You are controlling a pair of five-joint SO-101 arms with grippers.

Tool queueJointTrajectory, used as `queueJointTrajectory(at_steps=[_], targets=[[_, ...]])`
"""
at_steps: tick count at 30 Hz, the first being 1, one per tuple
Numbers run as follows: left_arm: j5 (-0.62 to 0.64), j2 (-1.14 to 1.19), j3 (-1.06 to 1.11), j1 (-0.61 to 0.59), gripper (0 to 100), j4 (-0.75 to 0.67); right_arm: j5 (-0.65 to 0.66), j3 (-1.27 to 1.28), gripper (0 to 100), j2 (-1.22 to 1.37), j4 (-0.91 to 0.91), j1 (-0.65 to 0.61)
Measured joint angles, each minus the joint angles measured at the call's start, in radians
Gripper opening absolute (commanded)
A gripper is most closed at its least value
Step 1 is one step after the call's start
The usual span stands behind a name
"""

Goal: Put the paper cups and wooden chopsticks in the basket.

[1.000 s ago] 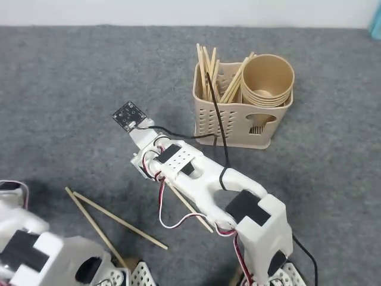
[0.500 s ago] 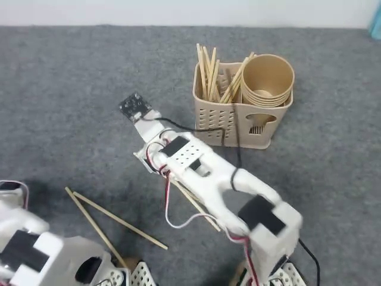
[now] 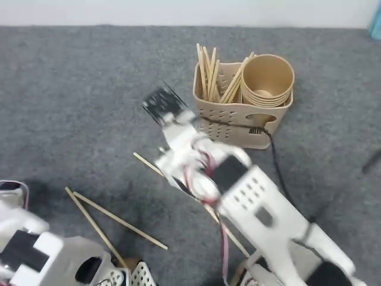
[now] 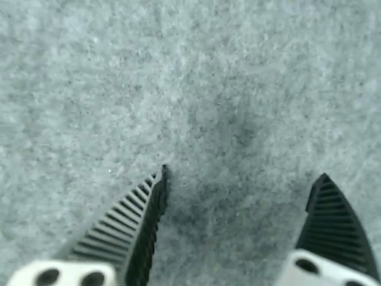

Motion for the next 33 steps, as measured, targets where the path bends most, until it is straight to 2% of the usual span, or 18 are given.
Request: queueJointTrajectory(at_steps=[5,11,17,25,27,33], targets=[[0.0,0.0,0.0,0.0,36,0.0,-0.002,0.221,0.6,-0.293,-0.192,0.072],[0.0,0.0,0.0,0.0,36,0.0,-0.002,0.216,0.6,-0.485,-0.462,0.173],[0.0,0.0,0.0,0.0,36,0.0,-0.002,0.104,0.6,-0.486,-0.64,0.252],[0.0,0.0,0.0,0.0,36,0.0,-0.002,0.037,0.6,-0.356,-1.059,0.333],[0.0,0.0,0.0,0.0,36,0.0,-0.002,0.009,0.6,-0.302,-1.112,0.331],[0.0,0.0,0.0,0.0,36,0.0,-0.002,-0.11,0.6,-0.089,-1.227,0.431]])
